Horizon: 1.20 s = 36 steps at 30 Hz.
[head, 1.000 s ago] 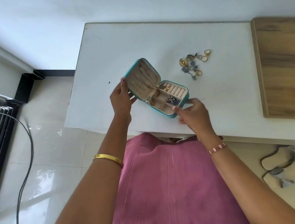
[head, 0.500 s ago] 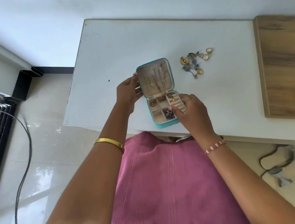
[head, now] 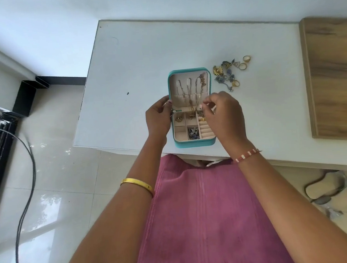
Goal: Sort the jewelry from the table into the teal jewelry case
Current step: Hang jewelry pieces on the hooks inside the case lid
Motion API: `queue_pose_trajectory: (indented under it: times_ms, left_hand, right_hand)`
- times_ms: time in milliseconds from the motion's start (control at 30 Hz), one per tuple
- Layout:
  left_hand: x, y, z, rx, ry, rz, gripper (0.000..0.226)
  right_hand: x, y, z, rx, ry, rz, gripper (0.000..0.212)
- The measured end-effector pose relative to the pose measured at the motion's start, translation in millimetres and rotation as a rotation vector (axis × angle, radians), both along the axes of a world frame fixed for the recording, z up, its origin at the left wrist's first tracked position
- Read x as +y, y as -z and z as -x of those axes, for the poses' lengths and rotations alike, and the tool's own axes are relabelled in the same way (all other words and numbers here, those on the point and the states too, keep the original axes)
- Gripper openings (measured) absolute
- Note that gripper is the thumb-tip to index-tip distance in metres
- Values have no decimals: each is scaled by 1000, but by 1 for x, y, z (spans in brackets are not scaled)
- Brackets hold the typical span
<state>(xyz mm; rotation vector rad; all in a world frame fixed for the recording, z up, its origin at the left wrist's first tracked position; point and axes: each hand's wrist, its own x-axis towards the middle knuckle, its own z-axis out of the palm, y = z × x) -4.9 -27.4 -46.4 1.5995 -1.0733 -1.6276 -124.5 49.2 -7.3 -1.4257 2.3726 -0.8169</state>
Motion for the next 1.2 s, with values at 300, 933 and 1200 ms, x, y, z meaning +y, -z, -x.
queue_pose_trajectory:
  times_ms: [300, 933, 1200]
  left_hand:
    - [6, 0, 0, -4, 39, 46, 36]
    - [14, -3, 11, -42, -45, 42, 43]
    - [11, -3, 12, -45, -65, 16, 40]
  right_hand:
    - [-49, 16, -13, -45, -2, -63, 15]
    - [-69, 7, -17, -284, 135, 83, 9]
    - [-74, -15, -9, -1012, 161, 287, 15]
